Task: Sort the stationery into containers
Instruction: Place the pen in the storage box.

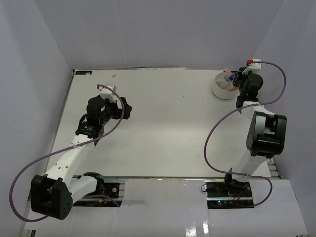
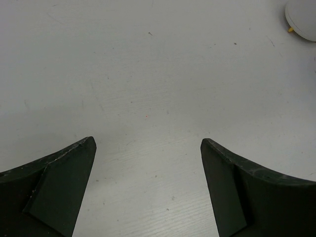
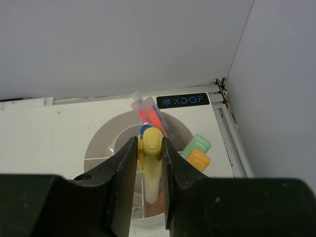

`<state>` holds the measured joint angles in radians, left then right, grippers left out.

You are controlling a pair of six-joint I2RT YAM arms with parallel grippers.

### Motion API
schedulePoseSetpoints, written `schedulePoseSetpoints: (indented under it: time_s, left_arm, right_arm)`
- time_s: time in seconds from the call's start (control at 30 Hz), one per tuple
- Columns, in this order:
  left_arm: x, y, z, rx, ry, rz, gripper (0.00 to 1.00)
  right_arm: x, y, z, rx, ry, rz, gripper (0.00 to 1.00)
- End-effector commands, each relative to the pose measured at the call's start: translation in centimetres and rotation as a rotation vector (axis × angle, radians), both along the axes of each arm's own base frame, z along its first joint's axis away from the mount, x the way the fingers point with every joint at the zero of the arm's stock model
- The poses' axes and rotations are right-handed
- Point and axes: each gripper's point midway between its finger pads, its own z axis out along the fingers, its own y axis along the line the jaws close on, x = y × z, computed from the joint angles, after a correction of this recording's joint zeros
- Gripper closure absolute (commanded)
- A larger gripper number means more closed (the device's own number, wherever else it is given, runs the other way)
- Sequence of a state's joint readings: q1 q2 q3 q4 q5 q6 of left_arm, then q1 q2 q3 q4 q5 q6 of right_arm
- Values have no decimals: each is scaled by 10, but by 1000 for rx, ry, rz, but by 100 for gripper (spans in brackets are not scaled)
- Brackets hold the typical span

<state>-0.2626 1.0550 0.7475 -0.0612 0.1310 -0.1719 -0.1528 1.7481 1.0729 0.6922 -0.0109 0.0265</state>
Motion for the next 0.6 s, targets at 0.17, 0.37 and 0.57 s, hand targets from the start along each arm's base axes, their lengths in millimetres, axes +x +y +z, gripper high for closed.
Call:
schedulePoseSetpoints:
  time_s: [0.17,0.37,0.57]
  left_arm:
    - [3,2,16,1,-36,2,2]
    - [3,1,16,0,-35,-1,2]
    - [3,1,18,-2,-43,-1,2]
  right_arm:
    - [2,-2,-12,4,-36,13,92]
    - [-2,-5,-44,33,16,12,92]
    - [-7,-6,-42,25,9,1,68]
